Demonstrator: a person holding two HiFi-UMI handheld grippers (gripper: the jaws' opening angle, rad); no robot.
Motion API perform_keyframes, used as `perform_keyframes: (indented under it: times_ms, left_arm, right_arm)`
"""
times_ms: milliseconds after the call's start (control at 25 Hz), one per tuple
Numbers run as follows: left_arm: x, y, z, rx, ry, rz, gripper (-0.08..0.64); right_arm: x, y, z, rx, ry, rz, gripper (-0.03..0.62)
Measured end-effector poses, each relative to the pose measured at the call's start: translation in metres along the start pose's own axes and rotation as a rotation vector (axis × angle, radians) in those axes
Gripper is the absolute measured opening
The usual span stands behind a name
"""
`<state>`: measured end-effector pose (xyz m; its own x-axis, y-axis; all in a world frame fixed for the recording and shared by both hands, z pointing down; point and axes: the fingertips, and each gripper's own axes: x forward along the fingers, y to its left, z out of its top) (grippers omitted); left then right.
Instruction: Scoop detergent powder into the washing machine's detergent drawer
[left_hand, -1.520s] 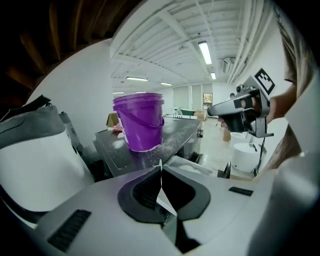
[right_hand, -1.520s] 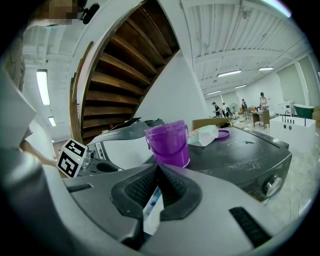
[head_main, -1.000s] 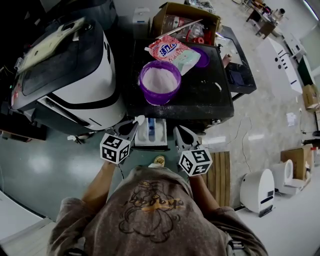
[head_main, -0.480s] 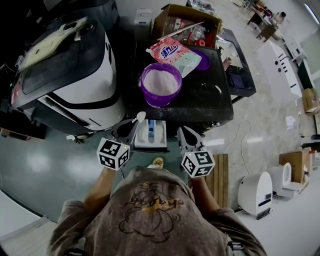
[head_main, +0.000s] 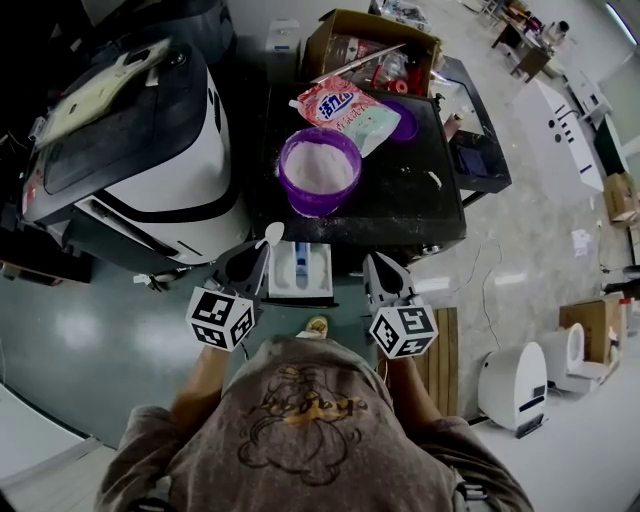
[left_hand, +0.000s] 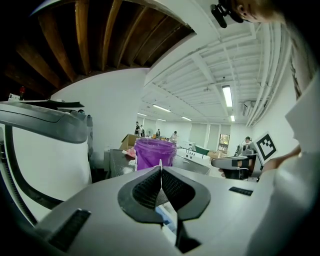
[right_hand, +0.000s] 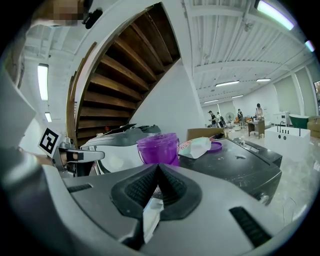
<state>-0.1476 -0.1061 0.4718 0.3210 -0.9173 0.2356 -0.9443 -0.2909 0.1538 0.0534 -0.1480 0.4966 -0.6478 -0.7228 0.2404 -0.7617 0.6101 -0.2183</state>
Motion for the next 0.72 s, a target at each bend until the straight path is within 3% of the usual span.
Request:
perform_keyframes:
  times_ms: [720]
  left_arm:
    - [-0.0062, 0.0034, 0.0107, -0.006, -0.034, 0.026, 0.023]
  right_arm:
    - [-0.0036, 0.0062, 0.0040, 0.004, -0.022, -0.003, -0.002]
